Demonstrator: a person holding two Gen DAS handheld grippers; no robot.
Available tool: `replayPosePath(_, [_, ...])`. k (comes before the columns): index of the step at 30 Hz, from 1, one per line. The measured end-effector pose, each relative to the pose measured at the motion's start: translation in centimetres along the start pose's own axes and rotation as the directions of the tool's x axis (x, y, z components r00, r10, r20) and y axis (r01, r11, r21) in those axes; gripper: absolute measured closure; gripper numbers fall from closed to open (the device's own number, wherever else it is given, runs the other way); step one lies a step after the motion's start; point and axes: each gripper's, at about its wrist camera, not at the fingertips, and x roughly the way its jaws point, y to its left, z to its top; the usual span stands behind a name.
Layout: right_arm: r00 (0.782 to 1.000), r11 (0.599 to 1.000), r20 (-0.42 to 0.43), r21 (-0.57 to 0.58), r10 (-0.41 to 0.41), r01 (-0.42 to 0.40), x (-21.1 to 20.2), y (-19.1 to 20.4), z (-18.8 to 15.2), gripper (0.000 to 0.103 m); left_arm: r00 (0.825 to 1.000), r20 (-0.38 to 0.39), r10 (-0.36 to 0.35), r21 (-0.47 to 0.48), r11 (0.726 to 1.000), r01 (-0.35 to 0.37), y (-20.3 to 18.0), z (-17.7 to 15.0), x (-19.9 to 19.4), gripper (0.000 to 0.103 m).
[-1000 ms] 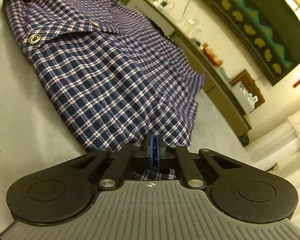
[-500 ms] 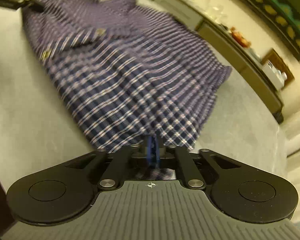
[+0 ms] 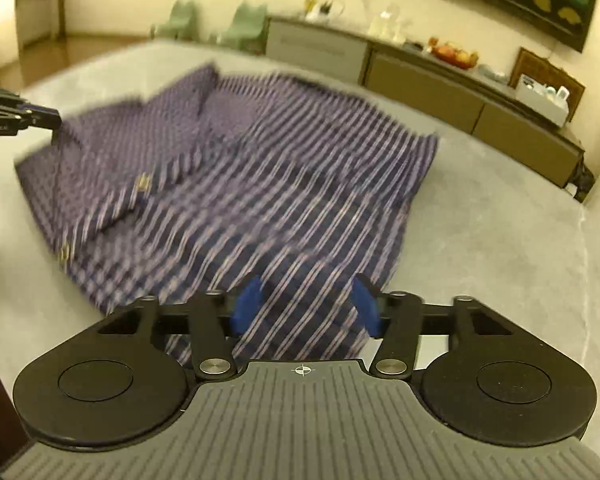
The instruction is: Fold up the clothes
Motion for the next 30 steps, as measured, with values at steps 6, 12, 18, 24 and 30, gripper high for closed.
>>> replayPosePath(6, [0.996,0.997,0.056,0.04,-0.074,0.072,1.5,-4.4,4.7,0.039,0.999,-0.035,-0.026,-0.054,0.998,0.024,4.2,7.1,6.8,0.071])
replayPosePath(12, [0.996,0.981,0.085,0.196,-0.007,-0.01,8.7,-9.9,8.9,0.017,0.988,-0.108,-0.112,-0.072,0.992,0.104,5.7,8.9,17.3,0.059])
replayPosePath(18, [1.0,0.964,0.004,0.267,0.014,-0.015,19.5,-14.2,11.5,0.017,0.973,-0.119,-0.196,-0.08,0.979,0.187,6.2,7.8,23.2,0.053])
replayPosePath(24, [0.995,0.978,-0.067,0.199,0.076,-0.061,23.5,-14.4,12.4,0.1,0.975,-0.087,-0.203,0.049,0.977,0.208,4.0,8.1,23.9,0.098])
replayPosePath(30, [0.994,0.996,0.092,0.06,0.066,-0.072,13.0,-11.7,11.3,0.102,0.953,0.111,-0.283,0.112,0.956,0.271,4.4,7.5,11.7,0.099])
